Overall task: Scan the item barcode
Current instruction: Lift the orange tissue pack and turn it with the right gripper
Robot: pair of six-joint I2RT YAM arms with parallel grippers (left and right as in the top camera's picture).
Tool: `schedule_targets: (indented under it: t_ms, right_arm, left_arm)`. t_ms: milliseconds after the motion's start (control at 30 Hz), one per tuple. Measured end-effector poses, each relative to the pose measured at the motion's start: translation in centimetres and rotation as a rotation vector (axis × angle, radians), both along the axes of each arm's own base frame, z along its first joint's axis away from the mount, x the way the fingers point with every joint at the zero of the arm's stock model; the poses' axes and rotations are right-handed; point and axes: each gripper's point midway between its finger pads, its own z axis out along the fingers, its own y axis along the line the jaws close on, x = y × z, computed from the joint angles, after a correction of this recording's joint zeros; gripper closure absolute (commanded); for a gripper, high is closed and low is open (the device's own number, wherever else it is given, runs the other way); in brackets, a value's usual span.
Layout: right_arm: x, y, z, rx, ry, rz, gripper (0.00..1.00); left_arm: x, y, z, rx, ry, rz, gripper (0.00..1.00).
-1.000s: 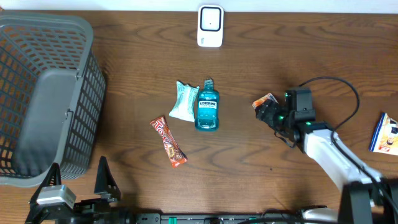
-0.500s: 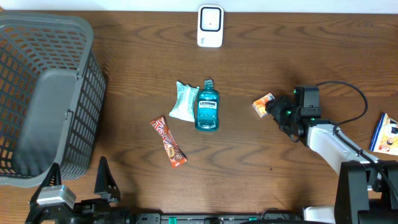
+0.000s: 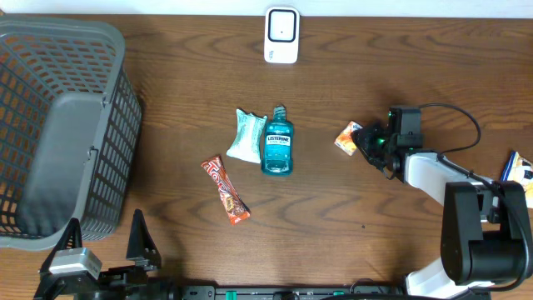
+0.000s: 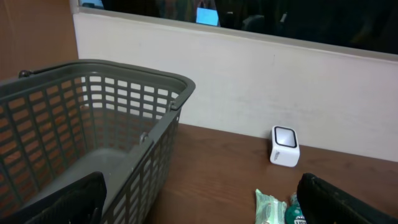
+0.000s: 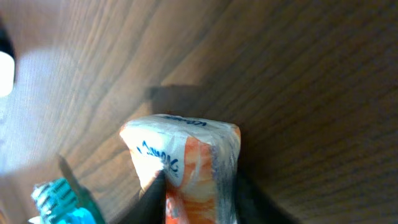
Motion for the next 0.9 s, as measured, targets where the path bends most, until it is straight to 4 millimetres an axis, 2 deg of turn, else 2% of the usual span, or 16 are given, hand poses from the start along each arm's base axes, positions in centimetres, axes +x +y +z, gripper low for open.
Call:
schedule_targets:
  t_ms: [33, 233, 300, 367, 433, 467, 600, 667, 800, 900]
  right_arm:
    - [-0.1, 0.0, -0.1, 0.003, 0.005, 0.003, 0.99]
    - [0.3, 0.4, 0.2, -0.016, -0.046, 0.094, 0.99]
    - [0.7, 1.0, 0.4, 0.011, -0.104, 0.174, 0.99]
    - [0.4, 3.0, 1.0, 0.122, -0.199, 0.339, 0.99]
    - [-0.8, 5.2, 2.7, 0.27, -0.311, 0.521, 0.99]
    - [-1.3, 5.9, 4.2, 0.341, -0.39, 0.604, 0.99]
    - [-3.3, 7.6, 8.3, 0.522, -0.558, 0.797, 0.99]
    - [-4.9, 8.5, 10.1, 0.64, -0.597, 0.885, 0.99]
    - [-6.3, 9.7, 11.0, 0.719, -0.595, 0.95, 0.99]
    - [-7.7, 11.6, 11.3, 0.779, -0.547, 1.0, 0.99]
  left_arm:
    - [0.0, 0.0, 0.0, 0.0, 0.0, 0.0, 0.02]
    - [0.0, 0.0, 0.0, 0.0, 0.0, 0.0, 0.02]
    - [0.0, 0.0, 0.0, 0.0, 0.0, 0.0, 0.02]
    - [0.0, 0.0, 0.0, 0.0, 0.0, 0.0, 0.02]
    - [0.0, 0.0, 0.0, 0.0, 0.0, 0.0, 0.02]
    - [0.0, 0.0, 0.0, 0.0, 0.0, 0.0, 0.02]
    - [0.0, 0.0, 0.0, 0.0, 0.0, 0.0, 0.02]
    - [0.0, 0.0, 0.0, 0.0, 0.0, 0.0, 0.02]
    - [0.0, 0.0, 0.0, 0.0, 0.0, 0.0, 0.02]
    - [0.0, 0.0, 0.0, 0.0, 0.0, 0.0, 0.02]
